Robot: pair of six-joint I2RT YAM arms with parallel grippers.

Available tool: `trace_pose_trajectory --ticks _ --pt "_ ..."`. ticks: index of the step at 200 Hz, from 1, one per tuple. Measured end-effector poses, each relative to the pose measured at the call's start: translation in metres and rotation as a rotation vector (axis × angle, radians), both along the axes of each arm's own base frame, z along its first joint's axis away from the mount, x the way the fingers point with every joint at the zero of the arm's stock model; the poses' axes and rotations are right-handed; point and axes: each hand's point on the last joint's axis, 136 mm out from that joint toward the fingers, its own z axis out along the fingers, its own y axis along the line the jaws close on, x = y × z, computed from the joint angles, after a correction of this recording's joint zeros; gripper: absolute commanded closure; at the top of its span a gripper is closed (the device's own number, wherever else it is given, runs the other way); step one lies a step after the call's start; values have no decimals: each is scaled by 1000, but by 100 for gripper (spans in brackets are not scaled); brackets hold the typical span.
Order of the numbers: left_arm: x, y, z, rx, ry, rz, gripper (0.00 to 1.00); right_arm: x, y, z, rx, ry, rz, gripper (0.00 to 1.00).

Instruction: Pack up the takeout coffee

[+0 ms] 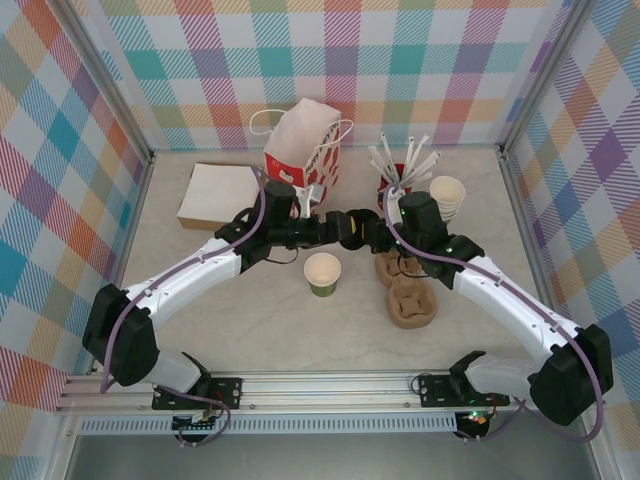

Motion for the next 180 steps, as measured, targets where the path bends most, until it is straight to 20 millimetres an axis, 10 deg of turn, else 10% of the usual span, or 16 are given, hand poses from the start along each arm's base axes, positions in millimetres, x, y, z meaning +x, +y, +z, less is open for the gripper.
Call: trace_pose_trajectory --ticks 91,139,180 --pt "3 -1 0 50 -39 13 76 -1 9 -11 25 53 20 83" --pt "2 13 -15 254 -155 73 82 -7 8 -10 40 115 1 57" --pt "3 33 -11 413 -315 133 82 -17 3 31 152 178 -66 42"
